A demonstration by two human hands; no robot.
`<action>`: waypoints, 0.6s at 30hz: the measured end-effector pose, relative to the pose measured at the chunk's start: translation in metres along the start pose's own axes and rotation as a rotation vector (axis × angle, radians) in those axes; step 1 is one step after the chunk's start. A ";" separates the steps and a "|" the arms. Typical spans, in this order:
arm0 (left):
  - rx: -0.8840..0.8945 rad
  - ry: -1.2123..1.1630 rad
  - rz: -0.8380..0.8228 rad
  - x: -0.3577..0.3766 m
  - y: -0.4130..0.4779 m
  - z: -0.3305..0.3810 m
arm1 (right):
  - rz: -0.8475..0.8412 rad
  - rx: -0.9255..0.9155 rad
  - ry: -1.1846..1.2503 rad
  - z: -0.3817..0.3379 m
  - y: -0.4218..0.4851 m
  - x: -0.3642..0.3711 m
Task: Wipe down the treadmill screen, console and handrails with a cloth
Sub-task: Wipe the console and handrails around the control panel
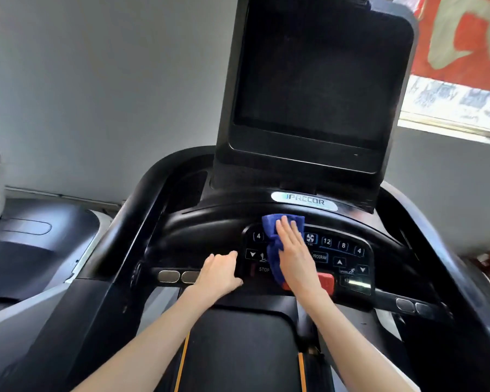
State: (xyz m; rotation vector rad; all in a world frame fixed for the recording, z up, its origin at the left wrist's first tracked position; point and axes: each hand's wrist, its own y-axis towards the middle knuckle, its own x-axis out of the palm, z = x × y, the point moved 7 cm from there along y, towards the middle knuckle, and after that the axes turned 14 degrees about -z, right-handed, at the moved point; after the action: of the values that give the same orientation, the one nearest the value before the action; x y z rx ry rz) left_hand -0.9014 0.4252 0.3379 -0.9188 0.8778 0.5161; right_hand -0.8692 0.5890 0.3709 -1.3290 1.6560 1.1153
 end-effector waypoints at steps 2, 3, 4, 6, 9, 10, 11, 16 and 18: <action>0.017 0.030 -0.026 0.003 0.000 -0.007 | 0.087 0.249 0.073 0.038 0.004 -0.018; 0.029 0.028 -0.039 0.004 -0.001 -0.011 | 0.114 0.307 0.078 0.042 0.008 -0.022; 0.038 0.017 -0.049 0.005 -0.002 -0.015 | 0.129 0.294 0.061 0.031 0.014 -0.024; 0.026 0.010 -0.047 0.006 -0.002 -0.025 | 0.071 0.133 0.044 -0.014 0.026 -0.016; -0.073 0.050 0.037 0.002 -0.007 -0.042 | -0.065 -0.140 -0.028 -0.080 0.021 0.027; -0.109 0.043 0.055 0.001 -0.009 -0.049 | -0.108 -0.220 -0.117 -0.095 0.012 0.045; -0.131 0.023 0.069 0.001 -0.010 -0.056 | -0.153 -0.284 -0.216 -0.102 -0.001 0.064; -0.149 -0.203 0.113 0.004 -0.013 -0.083 | -0.219 -0.411 -0.471 -0.082 -0.068 0.095; -0.121 -0.241 0.108 0.007 -0.012 -0.076 | -0.222 -0.463 -0.551 -0.064 -0.083 0.092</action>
State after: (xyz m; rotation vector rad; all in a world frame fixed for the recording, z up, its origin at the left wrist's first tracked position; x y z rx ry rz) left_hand -0.9215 0.3546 0.3144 -0.9009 0.6852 0.7634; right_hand -0.8080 0.4892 0.2947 -1.2795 0.8614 1.6082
